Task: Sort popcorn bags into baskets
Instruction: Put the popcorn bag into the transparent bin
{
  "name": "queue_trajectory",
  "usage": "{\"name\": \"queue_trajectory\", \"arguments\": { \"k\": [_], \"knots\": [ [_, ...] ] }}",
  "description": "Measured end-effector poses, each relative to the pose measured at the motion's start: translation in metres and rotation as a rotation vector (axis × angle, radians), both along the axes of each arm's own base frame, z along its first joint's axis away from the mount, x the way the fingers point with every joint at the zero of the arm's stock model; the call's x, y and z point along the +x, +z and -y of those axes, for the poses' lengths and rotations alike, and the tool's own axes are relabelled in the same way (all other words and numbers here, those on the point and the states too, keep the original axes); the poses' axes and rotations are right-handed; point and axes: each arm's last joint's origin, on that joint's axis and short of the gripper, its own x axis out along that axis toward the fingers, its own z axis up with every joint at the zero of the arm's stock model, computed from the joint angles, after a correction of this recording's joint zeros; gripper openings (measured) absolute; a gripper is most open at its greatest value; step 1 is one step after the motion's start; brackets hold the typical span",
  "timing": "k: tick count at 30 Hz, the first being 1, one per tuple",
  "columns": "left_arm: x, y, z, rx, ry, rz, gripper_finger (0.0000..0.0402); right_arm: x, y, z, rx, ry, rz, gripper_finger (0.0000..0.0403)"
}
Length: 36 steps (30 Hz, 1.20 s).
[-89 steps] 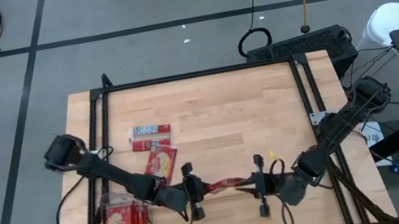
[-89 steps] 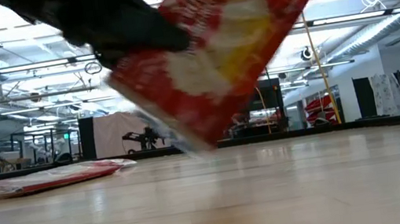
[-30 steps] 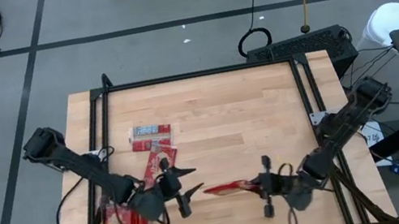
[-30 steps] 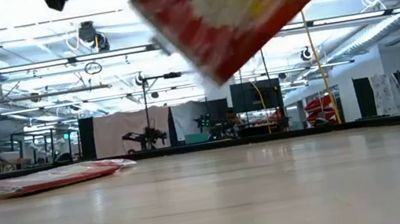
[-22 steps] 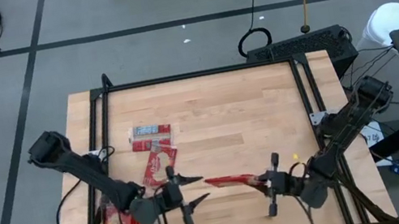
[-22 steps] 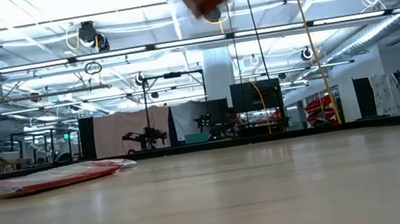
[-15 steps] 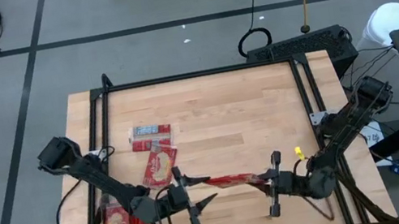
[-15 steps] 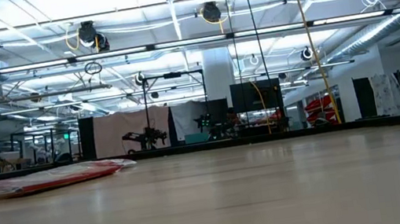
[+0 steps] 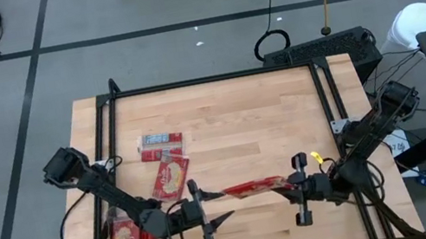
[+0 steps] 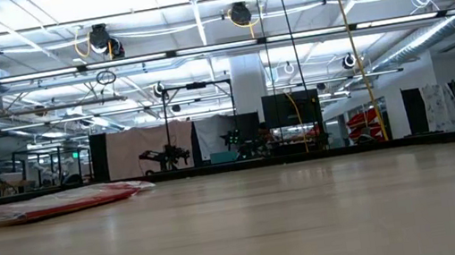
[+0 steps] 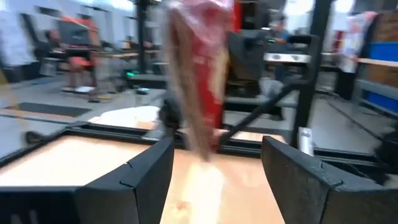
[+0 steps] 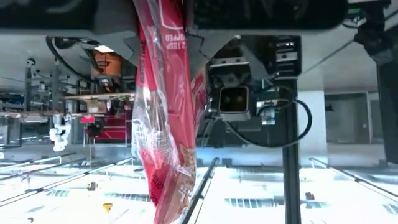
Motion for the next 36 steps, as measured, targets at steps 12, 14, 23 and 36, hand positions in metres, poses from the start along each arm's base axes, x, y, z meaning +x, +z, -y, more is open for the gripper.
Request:
{"name": "queue_trajectory", "arguments": {
  "k": [12,14,23,36],
  "knots": [
    [0.016,-0.017,-0.001,0.054,-0.117,0.087,0.0246,0.001,0.010,0.005,-0.054,0.204,0.202,0.0015],
    [0.019,-0.022,0.001,0.095,-0.144,0.150,0.0246,0.003,0.010,0.007,-0.050,0.212,0.209,0.0015],
    [0.040,-0.020,0.015,0.206,-0.167,0.288,0.0246,0.007,0.005,0.007,-0.060,0.204,0.191,0.0015],
    [0.055,0.004,0.022,0.192,-0.154,0.310,0.0215,0.007,0.005,0.006,-0.089,0.240,0.207,0.0015]
  ]
}}
